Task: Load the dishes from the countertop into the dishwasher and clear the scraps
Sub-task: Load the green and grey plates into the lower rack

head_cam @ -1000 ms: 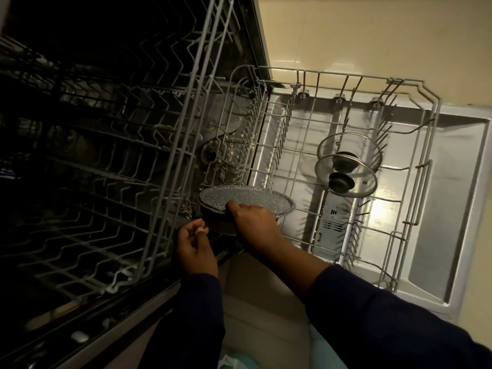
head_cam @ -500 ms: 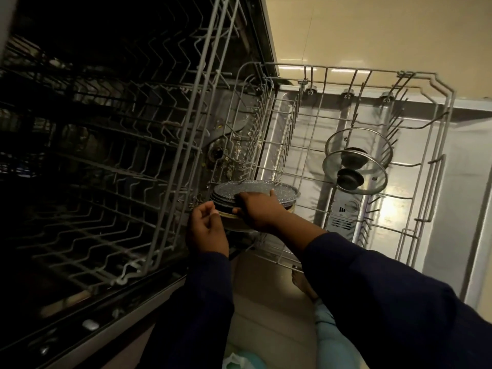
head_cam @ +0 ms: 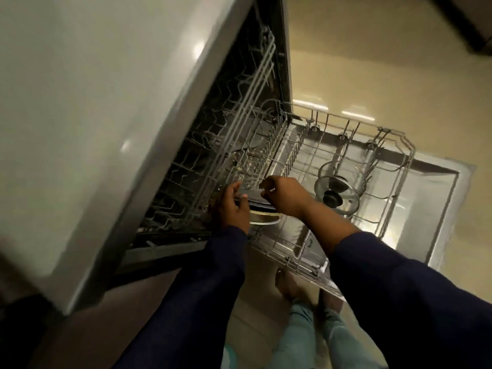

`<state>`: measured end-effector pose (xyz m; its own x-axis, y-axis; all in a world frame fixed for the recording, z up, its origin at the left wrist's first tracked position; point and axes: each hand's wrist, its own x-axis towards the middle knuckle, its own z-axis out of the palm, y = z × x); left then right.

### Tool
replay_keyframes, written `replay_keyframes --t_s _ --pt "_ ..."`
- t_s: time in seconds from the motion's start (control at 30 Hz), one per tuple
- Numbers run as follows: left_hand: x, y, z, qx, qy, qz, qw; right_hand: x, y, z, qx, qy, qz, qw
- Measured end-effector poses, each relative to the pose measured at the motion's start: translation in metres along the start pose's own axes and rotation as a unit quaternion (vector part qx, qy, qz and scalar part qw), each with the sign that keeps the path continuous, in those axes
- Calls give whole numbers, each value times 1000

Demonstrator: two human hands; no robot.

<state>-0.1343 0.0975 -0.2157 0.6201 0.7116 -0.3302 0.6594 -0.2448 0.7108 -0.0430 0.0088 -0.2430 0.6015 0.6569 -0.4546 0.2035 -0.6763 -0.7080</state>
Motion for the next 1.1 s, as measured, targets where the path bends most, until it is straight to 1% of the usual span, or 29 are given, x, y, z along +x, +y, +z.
replay_keyframes --t_s 0.07,0.13,0.27,0.37,0.47,0.6,0.73,0.93,1.1 --pt "-20 29 -18 -15 8 30 999 -23 -26 -22 -3 -5 -18 1000" --pt "-43 62 -37 -40 20 54 997 -47 -57 -45 6 13 -40 999" --pt "-94 114 -88 -48 104 143 983 -100 -134 -84 27 70 -116 990" --pt "-124 135 -143 -70 157 192 966 -132 -195 -95 53 95 -169 980" --pt "-145 141 -204 -93 203 210 952 -154 -257 -91 93 83 -214 969" --pt "-173 112 -284 -85 260 194 942 -185 -334 -61 113 49 -259 958" --pt "-206 55 -367 -77 314 159 933 -211 -400 -9 146 29 -282 948" --pt "-254 -24 -462 -79 394 126 907 -240 -474 85 99 13 -320 942" --pt "-282 -75 -518 -89 432 90 893 -263 -518 140 99 -37 -344 933"
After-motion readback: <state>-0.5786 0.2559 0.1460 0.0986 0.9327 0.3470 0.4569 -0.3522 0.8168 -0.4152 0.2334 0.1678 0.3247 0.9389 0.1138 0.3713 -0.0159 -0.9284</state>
